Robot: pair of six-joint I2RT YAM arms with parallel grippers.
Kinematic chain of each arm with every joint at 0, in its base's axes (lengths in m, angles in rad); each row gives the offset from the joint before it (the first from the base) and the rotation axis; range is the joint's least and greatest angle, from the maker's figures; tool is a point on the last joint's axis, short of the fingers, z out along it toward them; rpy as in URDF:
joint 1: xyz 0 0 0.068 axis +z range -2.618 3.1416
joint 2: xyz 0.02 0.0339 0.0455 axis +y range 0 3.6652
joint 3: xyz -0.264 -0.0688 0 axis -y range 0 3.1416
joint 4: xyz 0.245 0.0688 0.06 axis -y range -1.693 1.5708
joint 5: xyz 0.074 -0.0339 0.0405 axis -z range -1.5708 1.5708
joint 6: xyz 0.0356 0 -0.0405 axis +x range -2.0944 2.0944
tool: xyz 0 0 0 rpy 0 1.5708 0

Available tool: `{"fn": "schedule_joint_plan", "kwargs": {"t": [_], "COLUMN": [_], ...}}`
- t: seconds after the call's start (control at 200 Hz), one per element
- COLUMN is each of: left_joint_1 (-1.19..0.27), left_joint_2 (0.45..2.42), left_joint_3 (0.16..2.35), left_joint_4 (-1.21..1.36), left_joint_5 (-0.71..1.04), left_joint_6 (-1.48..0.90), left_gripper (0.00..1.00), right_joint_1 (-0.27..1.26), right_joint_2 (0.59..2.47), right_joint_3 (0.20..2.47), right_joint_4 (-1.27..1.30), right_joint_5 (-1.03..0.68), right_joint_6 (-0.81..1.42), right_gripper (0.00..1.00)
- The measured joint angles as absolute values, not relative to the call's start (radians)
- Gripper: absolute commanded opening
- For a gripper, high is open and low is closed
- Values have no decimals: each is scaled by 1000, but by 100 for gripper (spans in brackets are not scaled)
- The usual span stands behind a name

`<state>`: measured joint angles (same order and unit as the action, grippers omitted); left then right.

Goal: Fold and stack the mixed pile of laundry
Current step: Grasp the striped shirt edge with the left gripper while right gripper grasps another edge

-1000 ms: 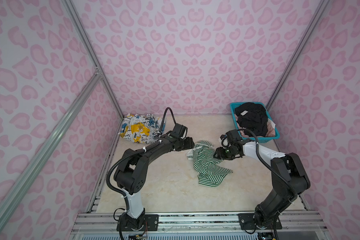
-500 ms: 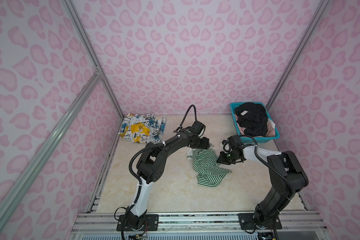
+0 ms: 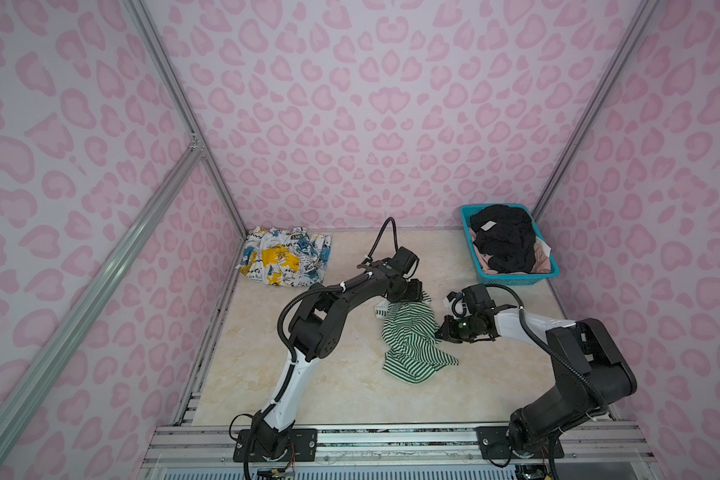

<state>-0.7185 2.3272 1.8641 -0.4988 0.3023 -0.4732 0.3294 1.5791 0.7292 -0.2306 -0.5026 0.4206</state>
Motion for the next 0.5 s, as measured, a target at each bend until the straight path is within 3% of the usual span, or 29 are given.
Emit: {"fn": "schedule_joint_plan", "kwargs": {"t": [0.265,0.425,0.5], "left_joint_1": [-690,-659,-642], "left_joint_2": [2344,2295,2249], "left_joint_3": [1891,1789,1733], "left_joint_4": [-495,-499,-499], "left_joint_5": [284,277,274], "left_joint_6": [-508,-513,-512], "left_gripper": [16,3,2], "right_joint_1": [329,322,314], "right_joint_2": [1488,1435,1407], "right_joint_3": [714,726,744], "right_joint_4": [-316,-379,-412], "right_joint_5": [-461,-430,-410], "right_joint_6": [377,352,345], "right_gripper": [0,0,0]}}
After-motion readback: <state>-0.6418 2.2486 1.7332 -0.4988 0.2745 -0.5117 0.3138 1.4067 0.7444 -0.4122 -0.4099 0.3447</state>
